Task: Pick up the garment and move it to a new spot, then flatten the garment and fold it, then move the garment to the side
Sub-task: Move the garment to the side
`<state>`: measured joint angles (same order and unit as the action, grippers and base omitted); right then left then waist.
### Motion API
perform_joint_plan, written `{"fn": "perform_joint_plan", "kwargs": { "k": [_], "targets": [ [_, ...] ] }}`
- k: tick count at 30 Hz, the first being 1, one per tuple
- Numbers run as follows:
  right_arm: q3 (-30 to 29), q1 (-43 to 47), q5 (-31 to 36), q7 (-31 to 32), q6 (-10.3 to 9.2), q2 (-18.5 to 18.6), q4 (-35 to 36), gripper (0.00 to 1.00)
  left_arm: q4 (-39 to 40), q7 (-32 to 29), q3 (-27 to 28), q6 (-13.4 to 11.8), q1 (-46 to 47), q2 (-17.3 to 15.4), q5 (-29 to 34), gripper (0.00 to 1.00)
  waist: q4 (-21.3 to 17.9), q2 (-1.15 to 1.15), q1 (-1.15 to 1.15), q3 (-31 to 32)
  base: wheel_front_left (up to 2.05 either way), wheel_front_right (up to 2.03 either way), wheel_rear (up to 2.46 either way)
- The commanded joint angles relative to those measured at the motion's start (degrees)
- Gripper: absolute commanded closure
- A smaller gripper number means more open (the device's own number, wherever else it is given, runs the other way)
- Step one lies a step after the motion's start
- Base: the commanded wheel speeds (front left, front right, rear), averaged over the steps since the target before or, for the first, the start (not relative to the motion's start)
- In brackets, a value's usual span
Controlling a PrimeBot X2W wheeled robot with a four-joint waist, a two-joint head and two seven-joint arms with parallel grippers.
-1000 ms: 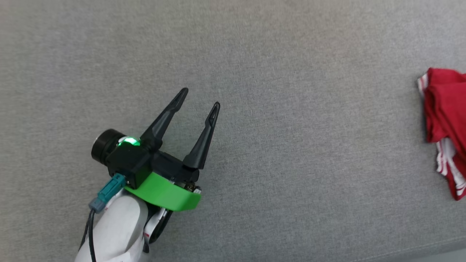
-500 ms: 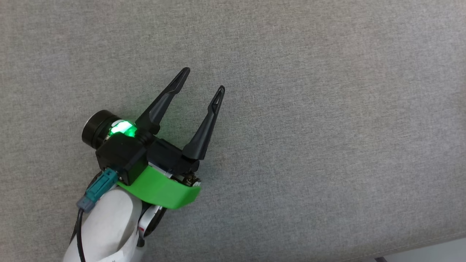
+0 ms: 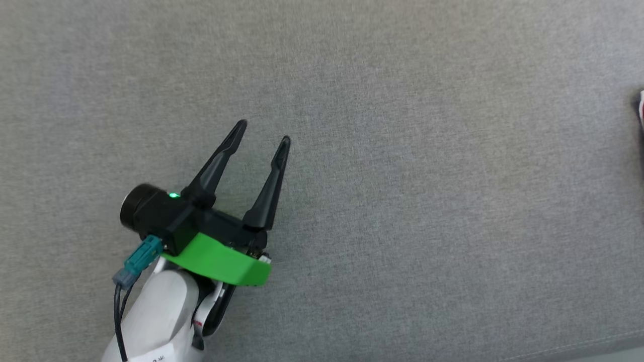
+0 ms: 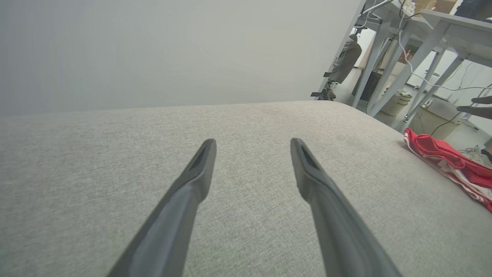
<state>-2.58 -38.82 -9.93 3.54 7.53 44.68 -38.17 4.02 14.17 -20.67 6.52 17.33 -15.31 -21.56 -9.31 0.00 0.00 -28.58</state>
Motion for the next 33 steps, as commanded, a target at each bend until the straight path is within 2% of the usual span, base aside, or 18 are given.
{"fn": "perform_joint_plan", "kwargs": {
  "k": [1, 9, 19, 25, 33],
  "targets": [
    [0.9, -0.2, -1.0, -0.7, -0.04, -0.9, 2.3, 0.0, -0.9, 0.6, 0.9, -0.3, -1.3, 0.3, -0.8, 0.0, 1.3, 0.0, 0.0, 6.1, 0.0, 0.0, 0.0],
    [2.6, 5.6, -6.9, -1.5, -0.04, -6.2, 18.3, 0.0, -4.2, 0.8, 6.5, -1.2, -6.2, 2.2, -1.9, 0.0, 4.4, 0.0, 0.0, 15.4, 0.0, 0.0, 0.0],
    [0.8, 20.0, -9.3, -2.9, -0.04, -20.4, 35.8, 0.0, -6.8, 0.8, 11.3, -2.0, -12.5, 4.8, 0.0, 0.0, 8.3, 0.0, 0.0, 22.7, 0.0, 0.0, 0.0],
    [0.1, 28.9, -9.3, -6.2, -0.04, -29.0, 39.3, 0.0, -8.6, 0.8, 12.5, -1.3, -14.8, 6.6, 1.7, 0.0, 10.2, 0.0, 0.0, 25.0, 0.0, 0.0, 0.0],
    [1.0, 36.3, -8.8, -11.6, -0.04, -36.0, 37.4, 0.0, -10.3, 0.8, 15.0, -0.1, -16.8, 8.6, 3.6, 0.0, 11.0, 0.0, 0.0, 26.9, 0.0, 0.0, 0.0]
  ]
}}
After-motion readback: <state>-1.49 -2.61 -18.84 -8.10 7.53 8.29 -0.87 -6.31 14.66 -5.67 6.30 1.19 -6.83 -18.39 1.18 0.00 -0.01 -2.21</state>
